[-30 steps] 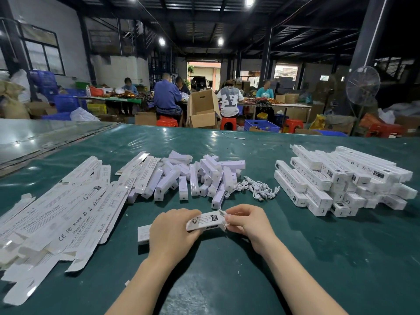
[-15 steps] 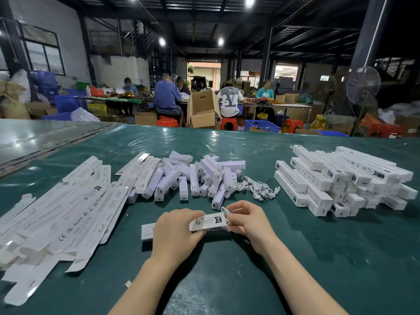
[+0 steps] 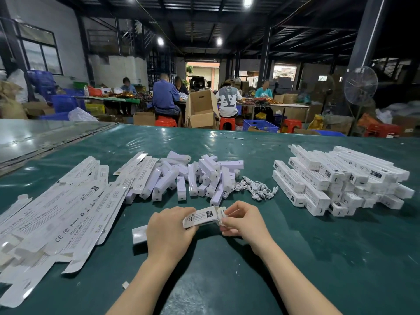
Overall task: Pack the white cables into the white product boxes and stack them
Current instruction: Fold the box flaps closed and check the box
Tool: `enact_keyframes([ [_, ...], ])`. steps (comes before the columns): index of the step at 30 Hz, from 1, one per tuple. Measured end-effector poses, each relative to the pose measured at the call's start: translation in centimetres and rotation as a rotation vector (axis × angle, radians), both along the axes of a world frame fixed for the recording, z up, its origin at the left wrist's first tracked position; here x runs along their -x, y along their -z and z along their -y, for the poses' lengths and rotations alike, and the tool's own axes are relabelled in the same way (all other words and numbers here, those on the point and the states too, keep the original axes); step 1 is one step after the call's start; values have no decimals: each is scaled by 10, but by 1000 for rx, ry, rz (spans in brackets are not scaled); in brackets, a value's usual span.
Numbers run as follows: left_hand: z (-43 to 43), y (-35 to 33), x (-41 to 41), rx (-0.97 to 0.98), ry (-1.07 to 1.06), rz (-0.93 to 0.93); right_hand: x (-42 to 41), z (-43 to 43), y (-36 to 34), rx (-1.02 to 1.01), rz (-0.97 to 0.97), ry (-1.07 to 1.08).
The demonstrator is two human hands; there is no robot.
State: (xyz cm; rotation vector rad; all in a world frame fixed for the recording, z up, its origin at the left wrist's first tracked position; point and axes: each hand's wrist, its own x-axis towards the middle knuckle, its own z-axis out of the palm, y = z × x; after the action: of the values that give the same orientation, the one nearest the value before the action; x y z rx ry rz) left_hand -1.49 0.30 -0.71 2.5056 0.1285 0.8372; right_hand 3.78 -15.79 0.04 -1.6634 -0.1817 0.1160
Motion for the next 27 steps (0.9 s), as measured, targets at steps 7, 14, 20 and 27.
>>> enact_keyframes([
  [7,1,1,0,-78,68,14,3,2,0,245,130,-73],
  [14,-6,0,-2,-93,89,-4,0,3,4,212,169,-166],
  [20,-4,1,-3,-72,119,54,-1,-1,5,10,149,29],
  [27,-1,-1,-2,-29,105,117,0,-4,5,-208,28,85],
])
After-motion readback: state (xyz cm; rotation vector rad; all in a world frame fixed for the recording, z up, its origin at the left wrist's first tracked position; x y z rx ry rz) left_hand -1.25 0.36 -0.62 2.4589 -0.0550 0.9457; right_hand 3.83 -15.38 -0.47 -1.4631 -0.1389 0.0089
